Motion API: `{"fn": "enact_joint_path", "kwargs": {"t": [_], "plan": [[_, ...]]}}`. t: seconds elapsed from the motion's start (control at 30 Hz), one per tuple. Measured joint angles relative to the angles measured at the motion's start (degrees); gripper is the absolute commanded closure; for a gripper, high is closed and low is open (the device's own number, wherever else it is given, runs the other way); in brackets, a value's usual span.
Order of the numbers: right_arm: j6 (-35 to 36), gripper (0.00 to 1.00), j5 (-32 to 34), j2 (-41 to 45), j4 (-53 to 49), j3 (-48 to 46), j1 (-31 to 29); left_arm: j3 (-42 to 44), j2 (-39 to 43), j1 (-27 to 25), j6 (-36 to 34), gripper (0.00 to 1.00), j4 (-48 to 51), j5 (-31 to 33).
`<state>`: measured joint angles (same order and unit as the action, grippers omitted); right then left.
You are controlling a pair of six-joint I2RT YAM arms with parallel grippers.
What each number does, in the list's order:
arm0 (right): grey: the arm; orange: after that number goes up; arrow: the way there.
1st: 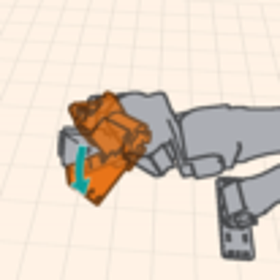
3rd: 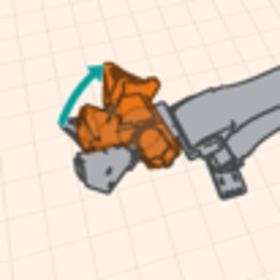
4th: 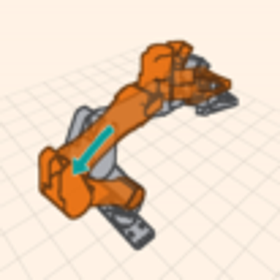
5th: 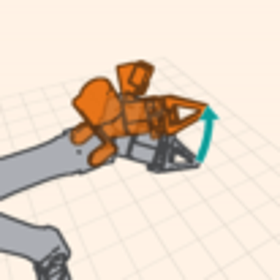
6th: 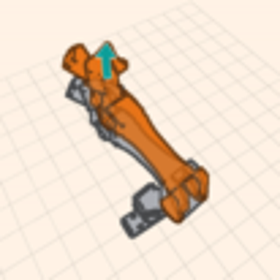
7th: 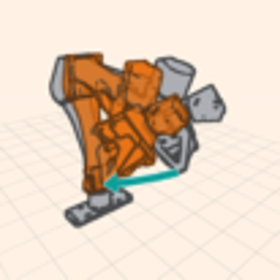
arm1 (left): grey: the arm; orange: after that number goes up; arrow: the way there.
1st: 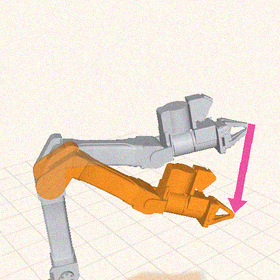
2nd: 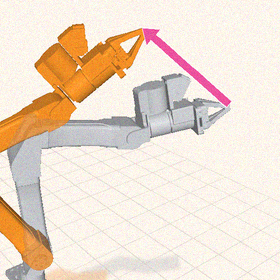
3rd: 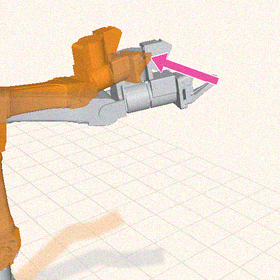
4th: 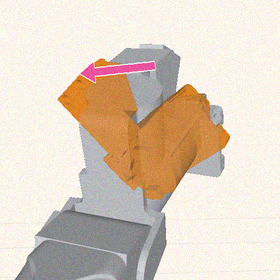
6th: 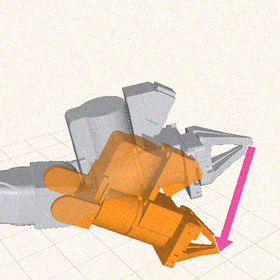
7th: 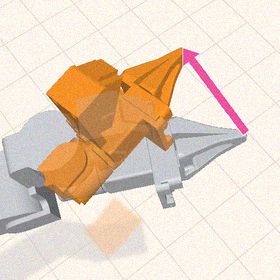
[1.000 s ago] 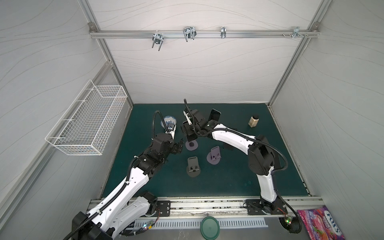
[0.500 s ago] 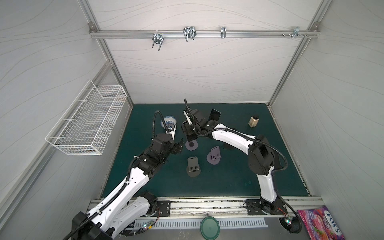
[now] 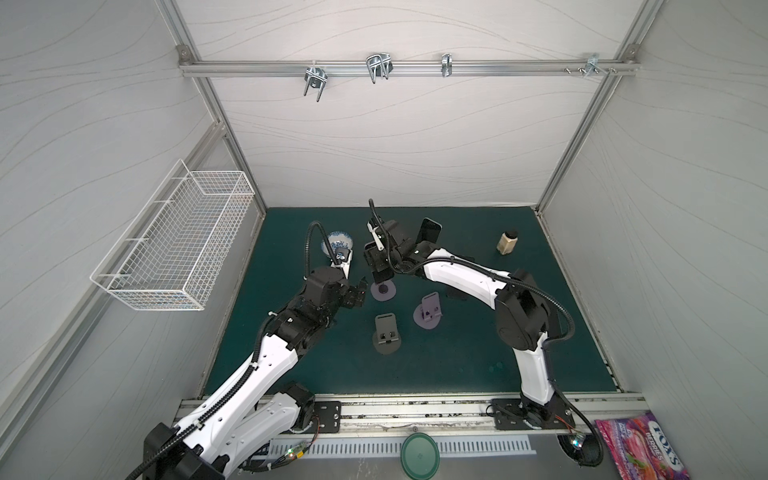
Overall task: Remove the phone from the phone stand
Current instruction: 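Lower the right gripper fingers down around the pink phone's top edge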
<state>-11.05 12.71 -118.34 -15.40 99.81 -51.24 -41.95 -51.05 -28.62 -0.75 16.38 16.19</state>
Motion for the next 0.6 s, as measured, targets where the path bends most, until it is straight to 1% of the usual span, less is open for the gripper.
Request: {"fn": "enact_joint_path", "kwargs": {"t": [0.6], "plan": [[0.2, 0.24, -1.1, 1.2, 0.3, -1.3, 0.0, 0.0, -1.1, 0.0, -0.3, 0.01, 0.0, 0.8]]}}
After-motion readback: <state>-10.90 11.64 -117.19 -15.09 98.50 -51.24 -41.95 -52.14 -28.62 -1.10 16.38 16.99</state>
